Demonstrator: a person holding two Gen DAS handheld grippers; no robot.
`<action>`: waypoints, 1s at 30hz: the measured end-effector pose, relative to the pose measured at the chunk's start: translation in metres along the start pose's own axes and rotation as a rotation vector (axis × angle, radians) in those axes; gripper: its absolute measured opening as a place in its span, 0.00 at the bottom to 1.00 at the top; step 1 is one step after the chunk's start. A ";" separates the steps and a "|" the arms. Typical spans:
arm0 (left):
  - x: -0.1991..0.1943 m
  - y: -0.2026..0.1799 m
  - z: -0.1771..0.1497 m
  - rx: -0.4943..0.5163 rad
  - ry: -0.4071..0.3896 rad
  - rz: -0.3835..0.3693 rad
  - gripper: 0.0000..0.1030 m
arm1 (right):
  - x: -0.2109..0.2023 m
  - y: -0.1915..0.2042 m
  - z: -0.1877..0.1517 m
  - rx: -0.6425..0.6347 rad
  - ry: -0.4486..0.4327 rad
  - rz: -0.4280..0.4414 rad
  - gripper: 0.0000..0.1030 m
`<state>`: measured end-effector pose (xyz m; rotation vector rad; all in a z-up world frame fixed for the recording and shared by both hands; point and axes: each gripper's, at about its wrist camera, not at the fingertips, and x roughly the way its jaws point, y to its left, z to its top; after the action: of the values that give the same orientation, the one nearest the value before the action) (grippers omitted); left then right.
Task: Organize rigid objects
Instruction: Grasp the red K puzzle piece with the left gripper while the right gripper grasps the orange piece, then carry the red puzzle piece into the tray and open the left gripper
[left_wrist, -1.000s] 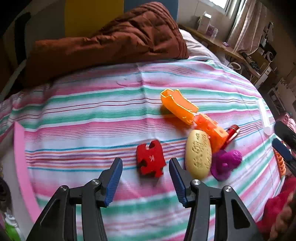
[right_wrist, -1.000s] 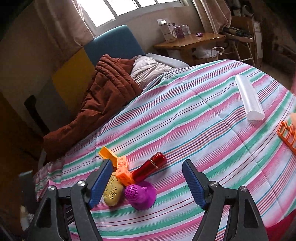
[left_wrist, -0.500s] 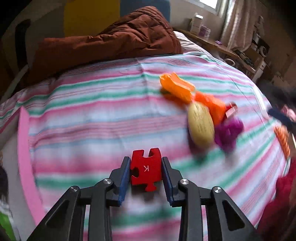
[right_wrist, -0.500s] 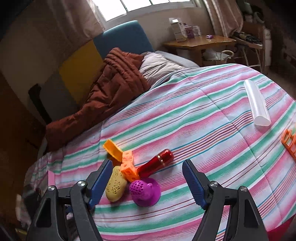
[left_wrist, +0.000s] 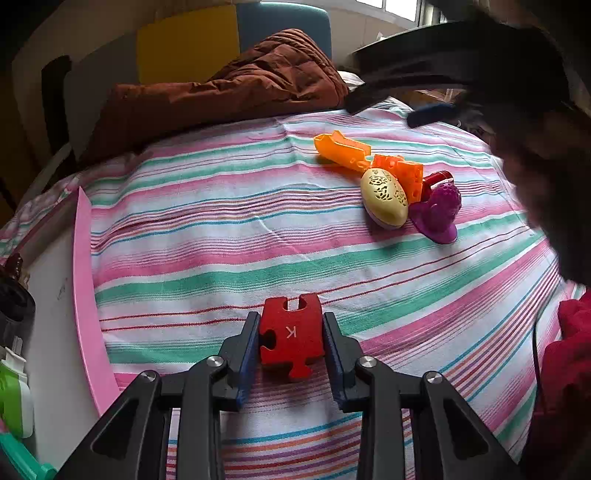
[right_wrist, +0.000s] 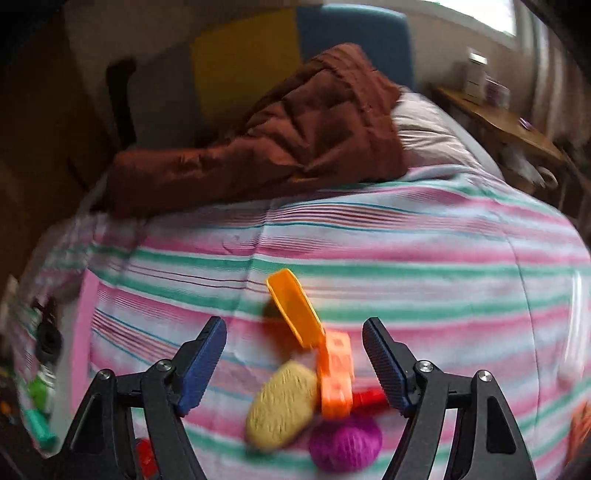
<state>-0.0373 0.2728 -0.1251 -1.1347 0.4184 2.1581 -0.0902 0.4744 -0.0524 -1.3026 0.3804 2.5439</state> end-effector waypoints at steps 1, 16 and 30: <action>0.000 0.000 -0.001 -0.001 -0.003 0.000 0.32 | 0.011 0.004 0.005 -0.023 0.023 -0.007 0.74; -0.007 0.005 -0.003 0.001 -0.016 -0.004 0.31 | 0.047 0.034 -0.027 -0.139 0.183 0.106 0.25; -0.076 0.008 -0.017 -0.018 -0.074 -0.019 0.31 | 0.001 0.058 -0.117 -0.190 0.210 0.202 0.25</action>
<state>-0.0008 0.2273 -0.0730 -1.0606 0.3547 2.1834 -0.0224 0.3804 -0.1131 -1.6880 0.3325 2.6690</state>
